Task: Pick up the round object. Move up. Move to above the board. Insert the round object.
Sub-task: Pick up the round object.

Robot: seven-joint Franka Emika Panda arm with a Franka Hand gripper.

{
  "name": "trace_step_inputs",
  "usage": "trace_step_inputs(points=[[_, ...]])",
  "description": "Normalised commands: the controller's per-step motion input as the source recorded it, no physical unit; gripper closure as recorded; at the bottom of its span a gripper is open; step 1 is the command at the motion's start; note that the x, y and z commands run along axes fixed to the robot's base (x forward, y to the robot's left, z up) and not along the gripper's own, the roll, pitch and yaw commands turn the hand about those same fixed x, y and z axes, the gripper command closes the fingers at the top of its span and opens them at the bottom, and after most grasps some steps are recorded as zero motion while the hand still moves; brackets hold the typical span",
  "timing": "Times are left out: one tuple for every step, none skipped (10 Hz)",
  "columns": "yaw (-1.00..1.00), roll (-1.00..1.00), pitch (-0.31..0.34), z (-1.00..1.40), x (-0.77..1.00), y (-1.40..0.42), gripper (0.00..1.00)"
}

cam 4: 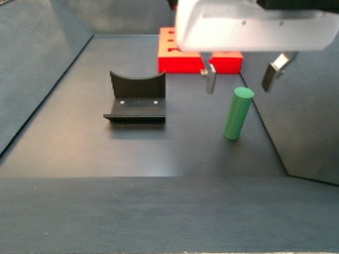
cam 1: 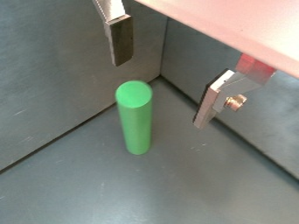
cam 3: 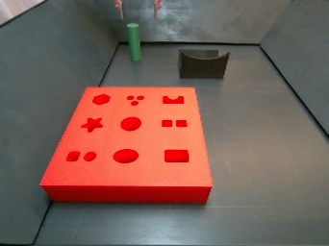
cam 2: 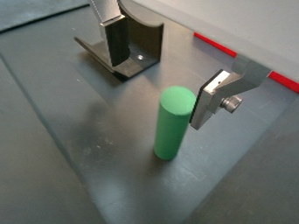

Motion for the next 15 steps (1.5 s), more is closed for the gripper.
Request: trace_step_inputs(points=[[0.00, 0.00, -0.039, -0.61, -0.20, -0.09, 0.00], [0.00, 0.00, -0.031, -0.52, -0.15, -0.04, 0.00], [0.00, 0.00, -0.041, -0.37, -0.19, -0.11, 0.00], [0.00, 0.00, -0.056, -0.22, -0.19, -0.08, 0.00], [0.00, 0.00, -0.040, -0.13, -0.07, -0.06, 0.00], [0.00, 0.00, -0.011, 0.00, -0.01, 0.00, 0.00], [0.00, 0.00, 0.000, -0.01, -0.03, 0.00, 0.00], [0.00, 0.00, 0.000, -0.05, -0.04, 0.00, 0.00], [0.00, 0.00, 0.000, 0.00, 0.00, 0.00, 1.00], [0.00, 0.00, 0.000, 0.00, 0.00, 0.00, 1.00], [0.00, 0.00, 0.000, 0.00, 0.00, 0.00, 1.00], [0.00, 0.00, 0.000, 0.00, 0.00, 0.00, 1.00], [0.00, 0.00, 0.000, 0.00, 0.00, 0.00, 1.00], [0.00, 0.00, 0.000, 0.00, 0.00, 0.00, 1.00], [0.00, 0.00, 0.000, 0.00, 0.00, 0.00, 1.00]])
